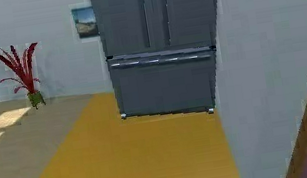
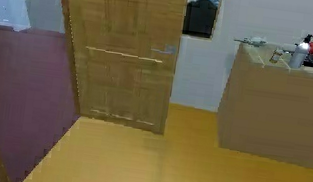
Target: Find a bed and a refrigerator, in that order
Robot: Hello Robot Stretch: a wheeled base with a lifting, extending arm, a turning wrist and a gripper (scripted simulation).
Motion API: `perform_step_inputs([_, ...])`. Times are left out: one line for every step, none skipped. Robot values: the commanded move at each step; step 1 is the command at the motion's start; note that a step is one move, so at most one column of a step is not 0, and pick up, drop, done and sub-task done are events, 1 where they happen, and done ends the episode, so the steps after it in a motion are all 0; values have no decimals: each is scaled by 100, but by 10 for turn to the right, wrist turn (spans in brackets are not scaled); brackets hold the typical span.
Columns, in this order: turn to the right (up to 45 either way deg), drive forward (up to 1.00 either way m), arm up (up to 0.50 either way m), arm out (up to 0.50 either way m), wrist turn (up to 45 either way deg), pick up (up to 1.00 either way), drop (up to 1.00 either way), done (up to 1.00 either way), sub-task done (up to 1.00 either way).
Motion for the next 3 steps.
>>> perform_step_inputs([450,0,0,0,0,0,0,0,0])
perform_step_inputs([60,0,0,0,0,0,0,0,0])
perform_step_inputs([0,30,0,0,0,0,0,0,0])
